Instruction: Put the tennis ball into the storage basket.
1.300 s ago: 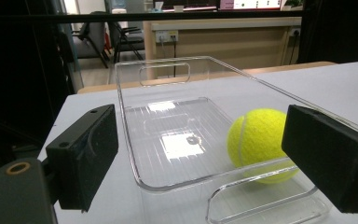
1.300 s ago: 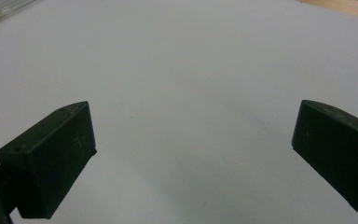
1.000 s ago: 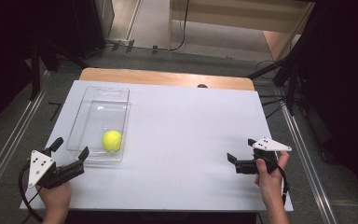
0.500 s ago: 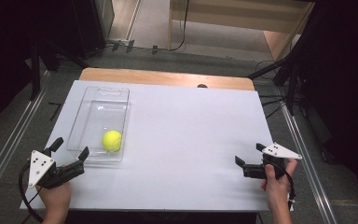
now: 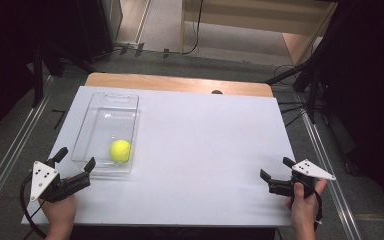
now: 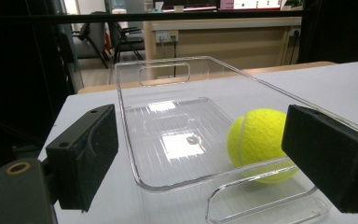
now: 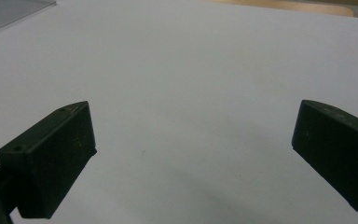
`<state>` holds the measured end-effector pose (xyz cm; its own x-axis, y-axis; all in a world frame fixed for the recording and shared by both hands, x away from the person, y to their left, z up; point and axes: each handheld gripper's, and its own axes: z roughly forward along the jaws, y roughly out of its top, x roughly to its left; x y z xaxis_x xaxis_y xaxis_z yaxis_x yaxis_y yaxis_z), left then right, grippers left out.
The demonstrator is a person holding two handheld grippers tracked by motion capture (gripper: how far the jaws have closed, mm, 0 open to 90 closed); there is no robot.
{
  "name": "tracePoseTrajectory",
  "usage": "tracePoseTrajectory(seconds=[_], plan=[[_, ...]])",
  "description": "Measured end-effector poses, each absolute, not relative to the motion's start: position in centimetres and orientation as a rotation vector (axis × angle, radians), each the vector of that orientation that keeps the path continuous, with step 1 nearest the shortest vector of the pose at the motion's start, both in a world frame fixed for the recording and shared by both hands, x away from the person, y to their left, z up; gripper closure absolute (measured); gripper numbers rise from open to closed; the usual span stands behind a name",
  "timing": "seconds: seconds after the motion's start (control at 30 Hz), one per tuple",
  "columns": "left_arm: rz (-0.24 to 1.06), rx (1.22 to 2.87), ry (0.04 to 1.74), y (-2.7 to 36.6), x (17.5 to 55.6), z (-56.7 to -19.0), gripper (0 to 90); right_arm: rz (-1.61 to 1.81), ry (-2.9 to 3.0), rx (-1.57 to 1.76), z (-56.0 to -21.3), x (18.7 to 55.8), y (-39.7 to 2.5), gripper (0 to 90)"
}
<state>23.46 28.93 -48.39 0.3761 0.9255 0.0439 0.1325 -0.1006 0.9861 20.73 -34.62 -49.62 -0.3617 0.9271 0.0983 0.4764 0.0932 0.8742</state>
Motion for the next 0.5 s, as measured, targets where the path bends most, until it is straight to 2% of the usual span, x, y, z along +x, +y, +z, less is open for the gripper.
tracePoseTrajectory(seconds=[0.5], plan=[[0.895,1.519,0.995,29.0,23.5,-48.4,11.3,1.279,1.755,1.381,-50.3,18.8,-36.8,0.0]])
